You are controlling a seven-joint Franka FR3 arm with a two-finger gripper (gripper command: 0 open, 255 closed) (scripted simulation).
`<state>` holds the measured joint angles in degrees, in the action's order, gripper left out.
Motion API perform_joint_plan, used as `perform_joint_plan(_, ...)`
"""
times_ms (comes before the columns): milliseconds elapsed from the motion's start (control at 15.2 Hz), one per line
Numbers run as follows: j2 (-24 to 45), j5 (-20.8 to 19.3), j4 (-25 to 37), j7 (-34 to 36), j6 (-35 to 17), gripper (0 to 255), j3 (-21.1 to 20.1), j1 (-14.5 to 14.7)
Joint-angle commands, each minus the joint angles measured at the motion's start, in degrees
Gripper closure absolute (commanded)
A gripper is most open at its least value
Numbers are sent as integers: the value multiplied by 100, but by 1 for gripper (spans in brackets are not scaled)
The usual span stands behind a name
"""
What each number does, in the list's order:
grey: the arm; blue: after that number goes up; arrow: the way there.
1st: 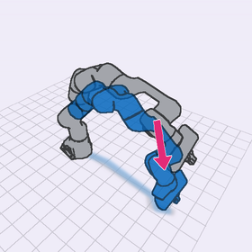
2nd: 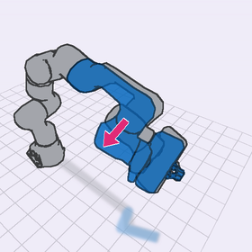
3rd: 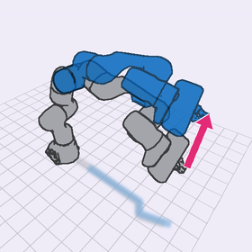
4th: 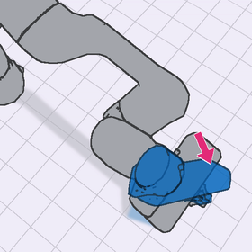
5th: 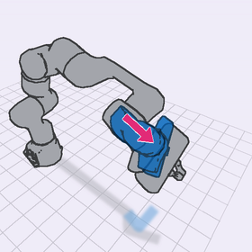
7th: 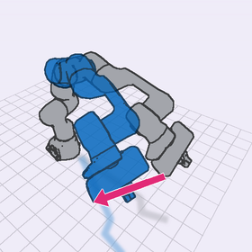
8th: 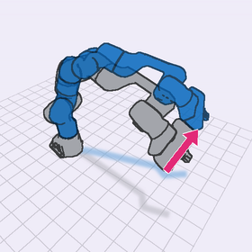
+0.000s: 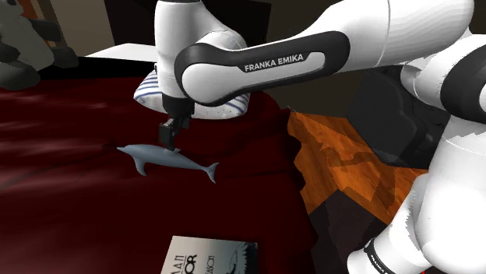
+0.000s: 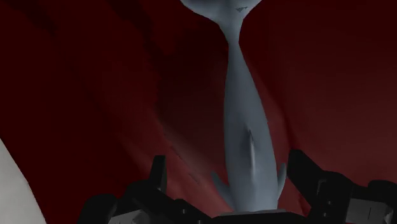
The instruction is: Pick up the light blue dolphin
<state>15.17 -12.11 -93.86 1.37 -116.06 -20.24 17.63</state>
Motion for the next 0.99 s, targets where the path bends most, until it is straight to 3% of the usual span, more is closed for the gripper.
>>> perform_joint_plan(0,425,-238,459,-20,80,0,-50,192)
perform_joint_plan(132,694,-388,740,-45,123,0,-70,336)
perform_joint_plan(726,811,-482,325,67,-393,0,-26,331)
perform_joint_plan(792,819,-485,328,71,-396,255,-25,334)
perform_joint_plan(924,813,-484,317,70,-402,255,-25,331)
